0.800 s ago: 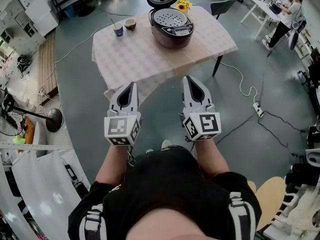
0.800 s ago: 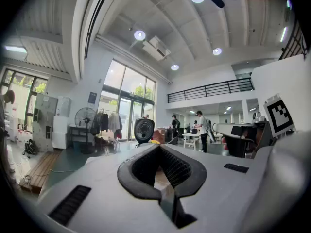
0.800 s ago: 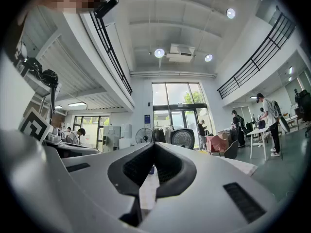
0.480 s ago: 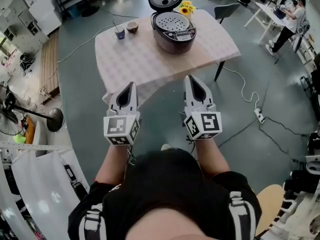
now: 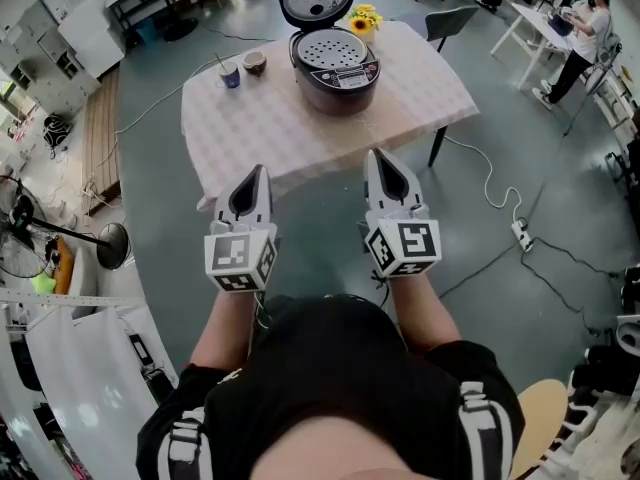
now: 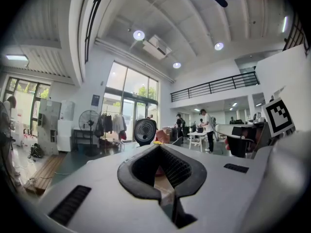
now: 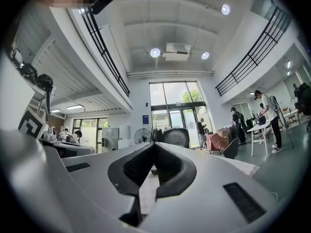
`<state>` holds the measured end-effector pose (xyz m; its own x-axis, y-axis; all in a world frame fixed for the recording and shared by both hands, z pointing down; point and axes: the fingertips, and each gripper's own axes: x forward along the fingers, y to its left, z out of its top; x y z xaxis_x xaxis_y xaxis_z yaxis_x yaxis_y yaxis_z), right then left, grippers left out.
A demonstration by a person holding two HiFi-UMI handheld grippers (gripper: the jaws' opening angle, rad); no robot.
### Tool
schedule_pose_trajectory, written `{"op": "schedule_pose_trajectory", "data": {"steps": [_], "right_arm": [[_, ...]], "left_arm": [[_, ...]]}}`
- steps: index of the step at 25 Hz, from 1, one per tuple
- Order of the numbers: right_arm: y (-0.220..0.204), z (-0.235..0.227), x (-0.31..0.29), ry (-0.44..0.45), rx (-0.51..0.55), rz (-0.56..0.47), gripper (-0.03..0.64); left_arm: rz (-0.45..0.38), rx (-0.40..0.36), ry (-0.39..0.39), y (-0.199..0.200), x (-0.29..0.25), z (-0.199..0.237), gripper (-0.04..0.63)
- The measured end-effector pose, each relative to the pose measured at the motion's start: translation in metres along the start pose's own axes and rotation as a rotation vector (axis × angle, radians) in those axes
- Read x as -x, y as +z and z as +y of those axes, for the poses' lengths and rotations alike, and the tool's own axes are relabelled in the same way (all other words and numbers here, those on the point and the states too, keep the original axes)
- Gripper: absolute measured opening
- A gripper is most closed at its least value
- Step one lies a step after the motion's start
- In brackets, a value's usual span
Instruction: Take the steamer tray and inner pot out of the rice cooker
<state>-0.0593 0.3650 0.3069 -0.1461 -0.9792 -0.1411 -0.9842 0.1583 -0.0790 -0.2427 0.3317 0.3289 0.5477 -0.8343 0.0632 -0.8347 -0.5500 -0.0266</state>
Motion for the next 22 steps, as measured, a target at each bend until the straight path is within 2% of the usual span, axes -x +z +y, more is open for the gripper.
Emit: {"op": "schedule_pose_trajectory", "data": {"steps": [6, 9, 15, 20, 22], "right_arm": [[-0.001, -0.029, 0.000, 0.002, -0.013, 0.013, 0.000], [-0.003, -0.035, -0.005, 0.004, -0.039, 0.023, 0.000], [-0.004, -0.046, -0.017, -0.002, -0.025, 0.011, 0.000], [-0.008, -0.073, -0.028, -0.040, -0.005, 0.015, 0.000], [-0.011, -0.090, -0.037, -0.061, 0.006, 0.018, 0.000]], "left_arm": [[-0.001, 0.001, 0.005, 0.000, -0.015, -0.024, 0.003], [-0.002, 0.011, 0.007, 0.000, -0.020, -0.023, 0.003], [-0.001, 0.017, -0.008, -0.005, -0.044, -0.025, 0.003], [0.004, -0.020, -0.044, -0.010, -0.088, -0.031, 0.003], [0.008, -0.008, -0.064, -0.012, -0.111, -0.034, 0.003]]}}
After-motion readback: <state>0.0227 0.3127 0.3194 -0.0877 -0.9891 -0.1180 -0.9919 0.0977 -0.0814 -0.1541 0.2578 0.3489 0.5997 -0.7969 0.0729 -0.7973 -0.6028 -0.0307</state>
